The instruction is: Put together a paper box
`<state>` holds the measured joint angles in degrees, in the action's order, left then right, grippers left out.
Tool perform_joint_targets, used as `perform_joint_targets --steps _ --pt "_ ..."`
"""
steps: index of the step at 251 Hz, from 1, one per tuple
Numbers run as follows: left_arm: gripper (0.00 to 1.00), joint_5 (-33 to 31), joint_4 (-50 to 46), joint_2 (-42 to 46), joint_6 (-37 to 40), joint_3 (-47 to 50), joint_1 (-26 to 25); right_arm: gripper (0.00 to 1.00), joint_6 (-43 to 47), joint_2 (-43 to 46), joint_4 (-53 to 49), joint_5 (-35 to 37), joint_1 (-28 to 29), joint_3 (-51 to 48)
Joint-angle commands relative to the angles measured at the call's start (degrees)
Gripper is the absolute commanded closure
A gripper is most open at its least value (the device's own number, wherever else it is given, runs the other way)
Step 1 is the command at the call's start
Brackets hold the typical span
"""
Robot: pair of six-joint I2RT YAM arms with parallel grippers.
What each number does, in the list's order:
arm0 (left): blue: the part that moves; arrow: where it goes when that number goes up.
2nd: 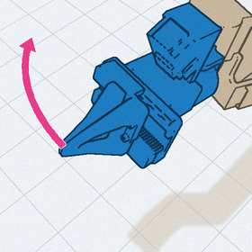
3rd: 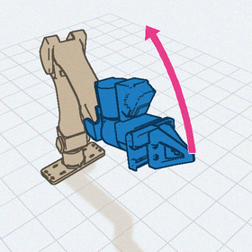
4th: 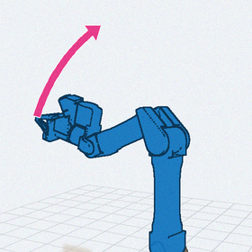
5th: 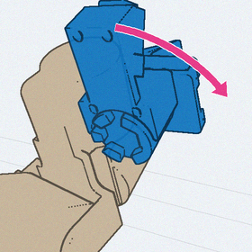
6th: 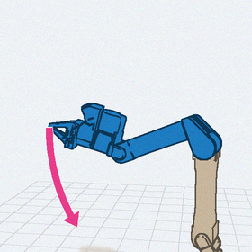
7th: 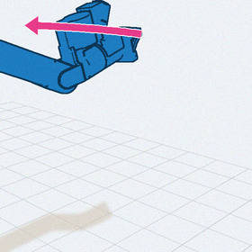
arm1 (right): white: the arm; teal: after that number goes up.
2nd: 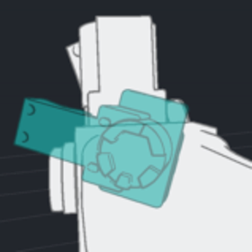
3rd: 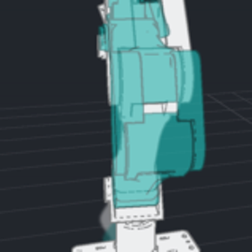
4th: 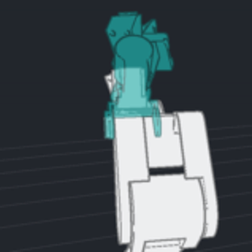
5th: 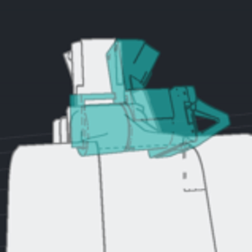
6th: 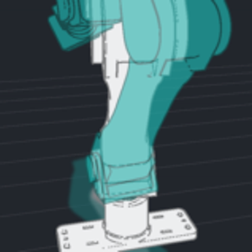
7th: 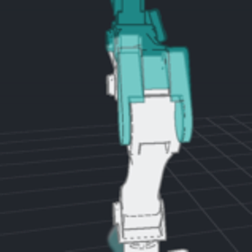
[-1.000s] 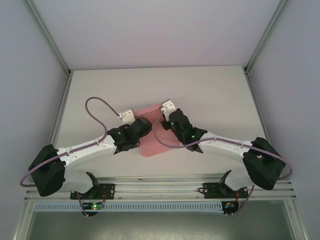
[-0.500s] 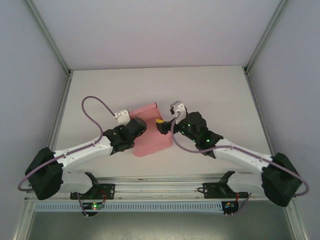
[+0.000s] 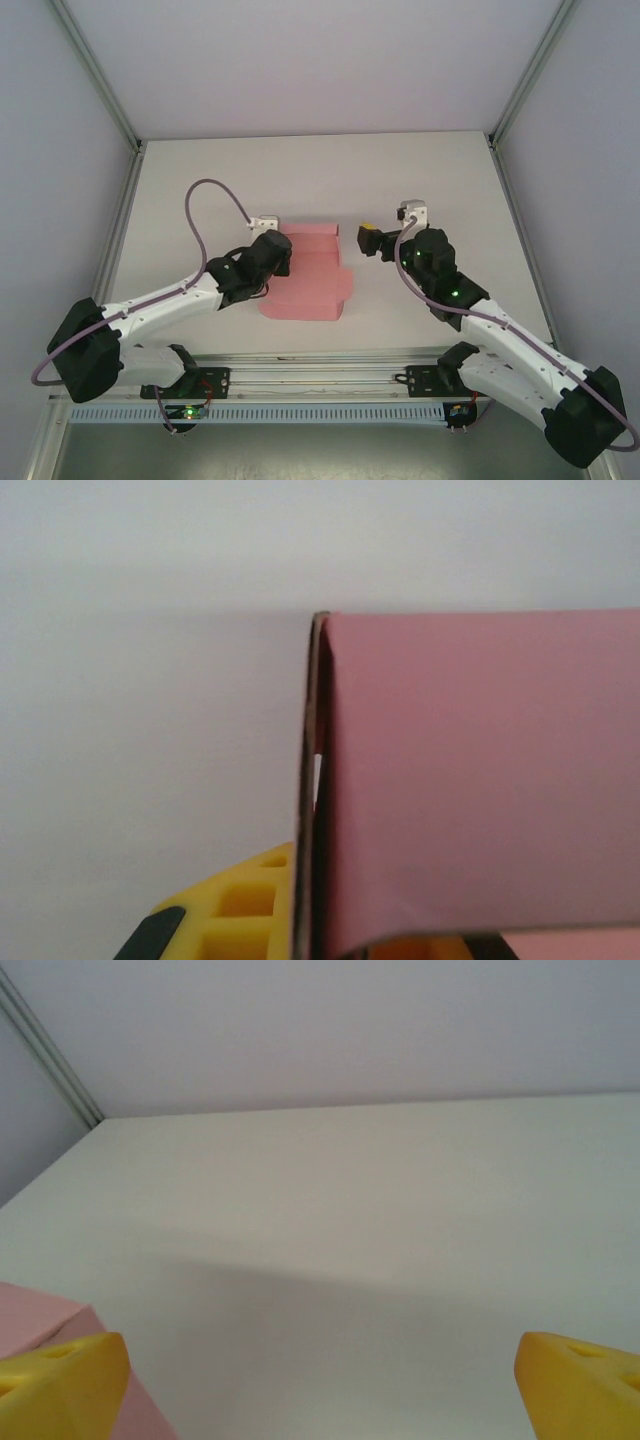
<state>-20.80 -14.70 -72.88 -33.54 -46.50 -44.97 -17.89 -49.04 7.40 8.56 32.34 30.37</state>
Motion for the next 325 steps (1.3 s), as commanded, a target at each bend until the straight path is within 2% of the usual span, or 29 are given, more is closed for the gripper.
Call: perform_joint_targets --steps 1,30,58,100,149,178,226,253,267,325 --pt "1.00 7.0 -3.8 -1.1 12.4 -3.7 0.6 0.02 -1.7 3.1 -4.0 -0.2 -0.5 -1.3" --pt "1.00 12.8 -9.1 -2.1 19.7 -7.5 0.8 0.02 -1.8 5.4 -6.2 0.0 -0.7 -2.1" --pt "1.00 18.7 -17.1 -4.3 31.7 -12.0 0.7 0.02 -1.2 7.2 -7.4 -0.1 -0.9 -2.5" --pt "1.00 8.9 -32.6 -12.8 46.0 -23.4 0.8 0.02 -0.4 10.5 -8.8 1.4 -1.0 -3.2" --pt "1.00 9.2 -47.8 -26.5 57.1 -38.8 1.6 0.02 -0.3 13.6 -11.3 3.3 -1.2 -3.4" --pt "1.00 6.2 -54.8 -35.4 60.6 -47.5 1.9 0.02 -0.3 14.8 -11.7 4.0 -1.3 -3.9" --pt "1.00 12.4 -61.0 -46.7 66.0 -62.3 4.4 0.02 0.1 14.7 -12.4 4.8 -1.5 -4.3" --pt "1.00 8.5 -63.6 -52.7 67.8 -69.0 4.3 0.02 0.2 14.1 -12.9 5.2 -1.6 -4.0" --pt "1.00 8.5 -65.7 -55.8 68.9 -72.3 4.5 0.02 0.2 13.9 -13.2 5.5 -1.6 -4.0" --pt "1.00 1.2 -66.5 -65.2 70.6 -79.5 4.3 0.02 0.1 14.5 -14.6 6.2 -1.9 -4.4"
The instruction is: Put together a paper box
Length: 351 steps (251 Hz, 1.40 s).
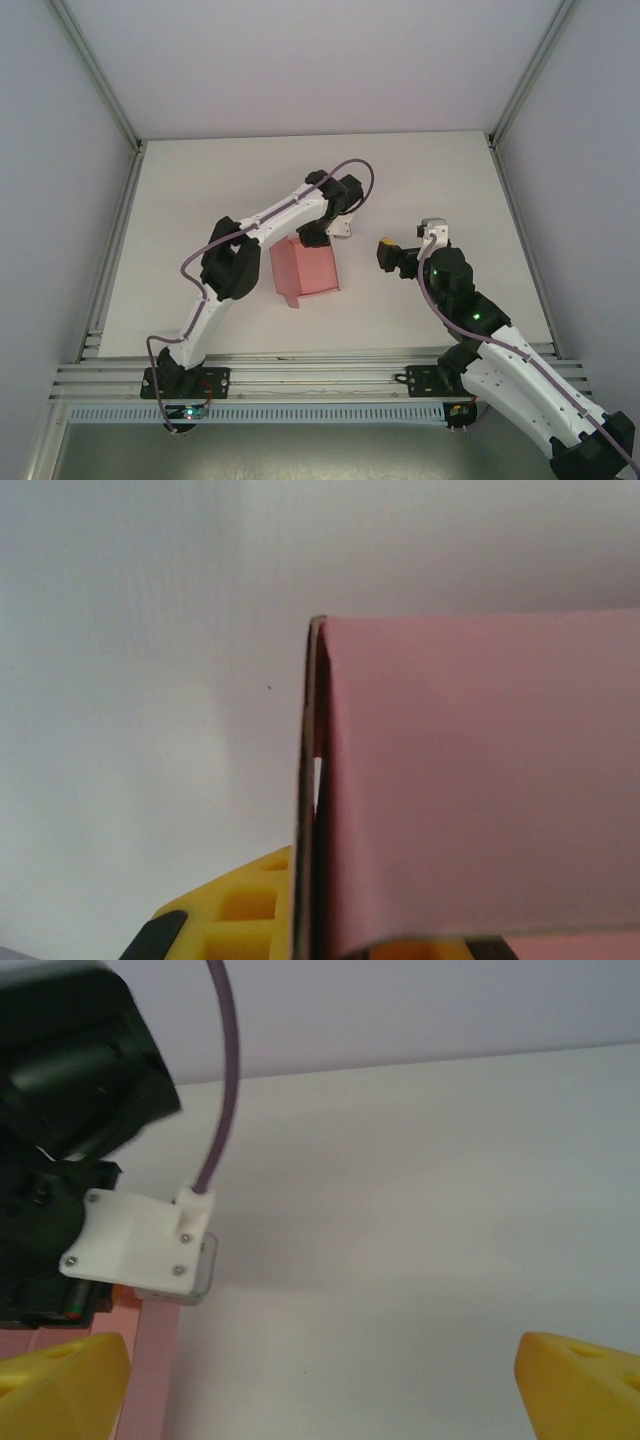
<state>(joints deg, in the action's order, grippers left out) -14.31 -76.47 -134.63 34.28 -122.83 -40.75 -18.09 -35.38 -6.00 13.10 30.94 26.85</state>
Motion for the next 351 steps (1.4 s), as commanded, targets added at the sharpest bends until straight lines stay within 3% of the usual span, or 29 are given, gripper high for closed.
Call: perform_joint_targets --steps 1,65,194,259,275,351 --pt "1.00 -5.4 -4.7 -3.6 2.6 -3.2 0.1 0.02 0.3 0.8 -1.2 1.7 -0.6 -0.9" --pt "1.00 -11.8 3.6 -6.3 2.7 -1.0 -0.9 0.02 0.4 1.6 -2.1 2.1 -1.1 -1.3" --pt "1.00 -10.3 14.5 -5.0 0.3 8.7 -1.9 0.02 0.2 2.0 -2.5 2.0 -1.9 -1.2" --pt "0.69 -8.3 16.3 -1.5 0.1 9.3 -2.0 0.02 0.1 1.8 -2.6 1.3 -2.2 -1.3" --pt "0.68 -8.4 16.3 -0.4 0.5 8.6 -2.0 0.02 0.1 1.9 -2.6 1.0 -2.2 -1.1" --pt "0.39 -5.9 14.9 5.1 -0.1 5.5 -1.9 0.02 0.2 2.0 -2.5 -0.2 -2.4 -1.2"
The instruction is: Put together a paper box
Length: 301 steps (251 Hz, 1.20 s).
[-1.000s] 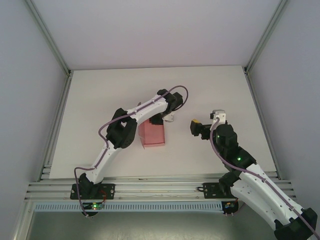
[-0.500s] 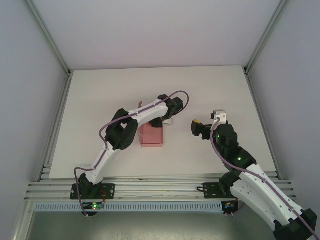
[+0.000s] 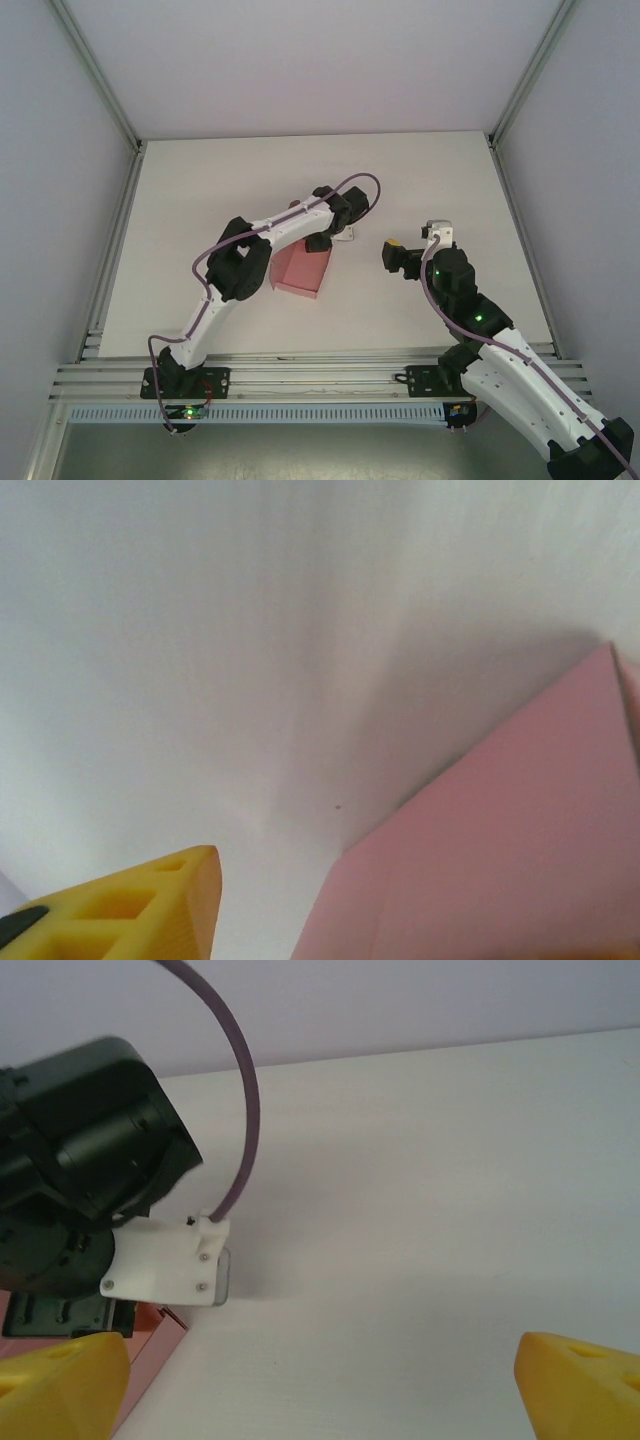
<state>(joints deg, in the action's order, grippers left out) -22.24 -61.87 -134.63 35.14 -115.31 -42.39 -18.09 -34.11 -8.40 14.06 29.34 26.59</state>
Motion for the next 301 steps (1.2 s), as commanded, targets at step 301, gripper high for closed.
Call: perform_joint_targets --steps 301 --pt "0.00 -4.4 21.5 71.9 -67.2 54.3 1.4 0.06 21.2 -66.2 -0.8 -23.5 7.9 38.5"
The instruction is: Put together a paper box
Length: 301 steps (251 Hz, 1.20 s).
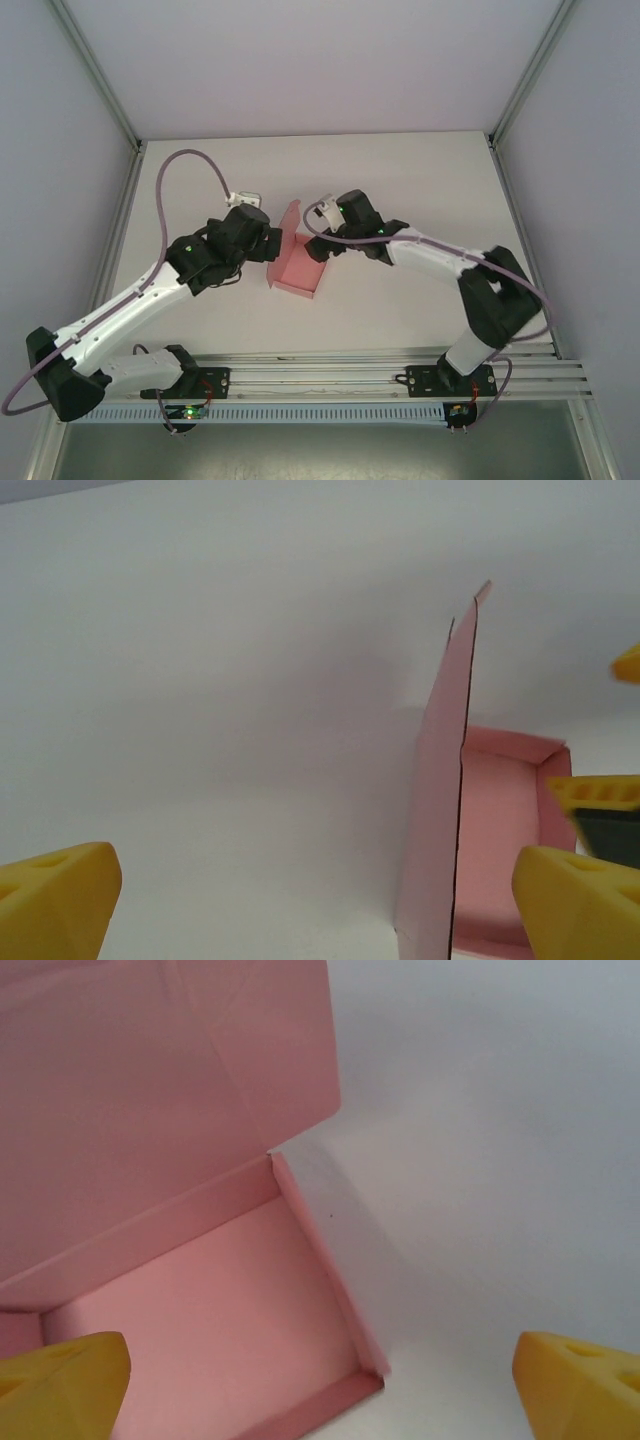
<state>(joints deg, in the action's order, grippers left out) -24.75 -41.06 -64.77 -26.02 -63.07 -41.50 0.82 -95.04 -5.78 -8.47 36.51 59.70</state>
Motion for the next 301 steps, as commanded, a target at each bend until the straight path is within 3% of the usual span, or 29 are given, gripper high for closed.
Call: perform_joint_targets --steps 1,80,142,179,260,301 --pt "0.00 -1.8 0.7 2.1 -6.0 2.2 0.5 0.06 2.2 -5.5 -3.5 -1.0 0.7 5.6" --pt "0.00 1.9 2.9 4.1 -4.8 4.1 0.5 0.23 -0.6 -15.6 -5.7 5.6 3.7 10.4" --pt "0.00 3.3 3.9 4.3 -5.3 4.4 0.5 0.67 -4.9 -16.5 -2.9 7.7 4.1 8.6" --pt "0.00 4.2 5.4 3.8 -5.3 4.5 0.5 0.81 -9.8 -14.3 -1.4 12.6 4.2 6.1" --pt "0.00 4.8 6.9 0.0 -5.9 2.6 0.4 0.91 -38.4 -5.5 -5.2 36.6 7.6 -3.2" --pt "0.00 5.4 7.5 -1.4 -5.5 2.1 0.4 0.90 -47.1 -1.3 -4.9 39.0 9.1 -8.1"
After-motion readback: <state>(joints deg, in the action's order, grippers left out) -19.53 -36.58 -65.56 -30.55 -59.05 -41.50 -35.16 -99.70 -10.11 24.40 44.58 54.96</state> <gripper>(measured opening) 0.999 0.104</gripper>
